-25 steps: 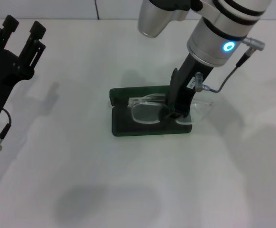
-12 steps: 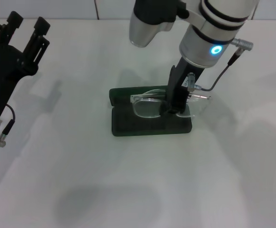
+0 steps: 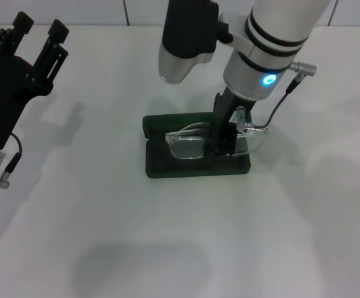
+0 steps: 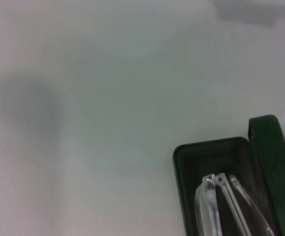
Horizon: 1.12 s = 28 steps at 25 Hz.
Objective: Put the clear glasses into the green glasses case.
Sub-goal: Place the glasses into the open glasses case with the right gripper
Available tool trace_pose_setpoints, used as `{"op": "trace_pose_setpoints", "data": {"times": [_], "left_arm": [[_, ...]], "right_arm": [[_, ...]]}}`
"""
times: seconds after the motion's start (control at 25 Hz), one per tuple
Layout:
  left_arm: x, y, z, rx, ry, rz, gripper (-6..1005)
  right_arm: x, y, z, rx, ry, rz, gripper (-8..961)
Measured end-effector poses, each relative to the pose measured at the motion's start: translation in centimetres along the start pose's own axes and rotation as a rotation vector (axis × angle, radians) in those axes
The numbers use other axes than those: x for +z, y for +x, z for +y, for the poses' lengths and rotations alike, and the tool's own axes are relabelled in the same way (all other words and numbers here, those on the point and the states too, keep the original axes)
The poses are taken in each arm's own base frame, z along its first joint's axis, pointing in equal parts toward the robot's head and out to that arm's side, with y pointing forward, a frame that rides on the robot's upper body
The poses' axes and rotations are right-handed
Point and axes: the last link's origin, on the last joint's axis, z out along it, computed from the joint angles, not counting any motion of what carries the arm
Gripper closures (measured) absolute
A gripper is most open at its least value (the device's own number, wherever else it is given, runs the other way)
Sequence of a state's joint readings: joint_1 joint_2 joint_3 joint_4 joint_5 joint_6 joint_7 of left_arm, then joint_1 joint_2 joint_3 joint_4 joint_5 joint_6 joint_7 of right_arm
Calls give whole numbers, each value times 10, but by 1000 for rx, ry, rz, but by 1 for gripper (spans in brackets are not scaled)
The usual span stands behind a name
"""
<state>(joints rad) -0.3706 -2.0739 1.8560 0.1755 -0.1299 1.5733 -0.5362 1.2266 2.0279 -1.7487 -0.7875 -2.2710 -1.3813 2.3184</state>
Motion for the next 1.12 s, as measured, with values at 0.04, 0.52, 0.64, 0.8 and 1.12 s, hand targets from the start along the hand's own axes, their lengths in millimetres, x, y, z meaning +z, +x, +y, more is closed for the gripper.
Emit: {"op": "trace_pose_setpoints", "data": {"times": [0.04,0.52,0.64,0.8,1.12], "left_arm": [[0,0,0,0,0,0,301],[1,-3,0,2,5,-14,301],[1,-3,-1,2,7,-13,301],[1,-3,-1,2,7,-14,301],[1,-3,-3,10,10,-20,301]], "right_arm": [[0,0,0,0,0,0,829],[12,-9,4,8,26,-20,829],[15,-11,5,17,30,-4,830],[18,-11,6,15,40,10,830],[20,-12,9,13,51,34,830]]}}
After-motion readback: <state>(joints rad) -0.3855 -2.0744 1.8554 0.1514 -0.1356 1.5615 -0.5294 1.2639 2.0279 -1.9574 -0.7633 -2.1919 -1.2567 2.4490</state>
